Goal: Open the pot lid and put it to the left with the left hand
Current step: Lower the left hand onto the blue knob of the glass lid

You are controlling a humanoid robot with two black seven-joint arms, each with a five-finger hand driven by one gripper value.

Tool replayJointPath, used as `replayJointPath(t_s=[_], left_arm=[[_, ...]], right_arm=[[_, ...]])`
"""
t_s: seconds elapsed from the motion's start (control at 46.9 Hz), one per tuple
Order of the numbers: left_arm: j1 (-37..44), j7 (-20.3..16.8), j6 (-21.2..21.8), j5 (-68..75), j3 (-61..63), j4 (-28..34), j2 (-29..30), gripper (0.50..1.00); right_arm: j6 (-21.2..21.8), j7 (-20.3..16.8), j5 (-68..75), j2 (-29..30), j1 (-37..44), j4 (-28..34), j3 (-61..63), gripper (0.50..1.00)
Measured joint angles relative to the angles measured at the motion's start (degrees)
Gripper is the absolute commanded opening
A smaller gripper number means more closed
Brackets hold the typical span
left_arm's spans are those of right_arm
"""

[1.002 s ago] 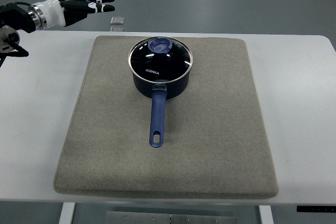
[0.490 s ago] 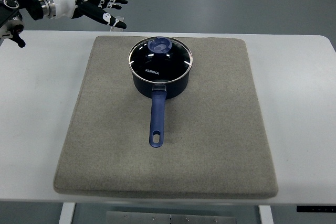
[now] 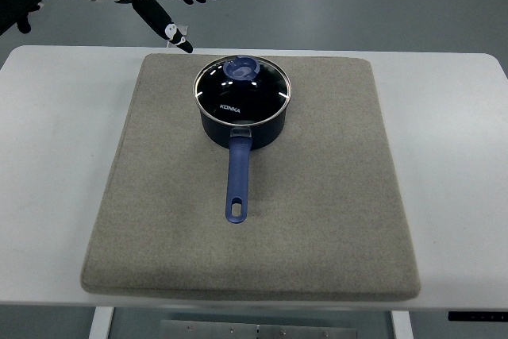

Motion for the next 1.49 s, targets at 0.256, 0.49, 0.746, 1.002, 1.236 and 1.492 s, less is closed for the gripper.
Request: replayJointPath(t_s=[0.256,0.49,0.746,1.002,1.236,1.492], left_arm=[[-0.95,-0.03,4.01,7.61,1.77,-2.06,-2.02,0.977],[-2.31,-0.04,4.05,13.02,1.86,-6.38,-2.27,0.977],[-3.81,0.03,3.78,16.82,4.65,-6.95,-5.29,0.977],[-4.3,0.13,4.04,17.62,6.64,-6.12,-8.35,0.973],[-3.64,0.23,4.05,19.58,6.7,-5.95,-9.59,0.945],[-3.33,0.14,4.21,19.76,6.7,-5.56,-9.69,0.941]], right_arm=[[0.0,0.03,0.0,0.0,0.01,0.0,0.0,0.917],[-0.01,0.02,0.0,0.0,0.02,0.0,0.0,0.917],[-0.01,0.02,-0.01,0.0,-0.01,0.0,0.0,0.917],[-0.02,-0.01,-0.01,0.0,0.02,0.0,0.0,0.917],[-0.02,0.01,-0.01,0.0,0.0,0.0,0.0,0.917],[0.01,0.02,-0.01,0.0,0.02,0.0,0.0,0.917]])
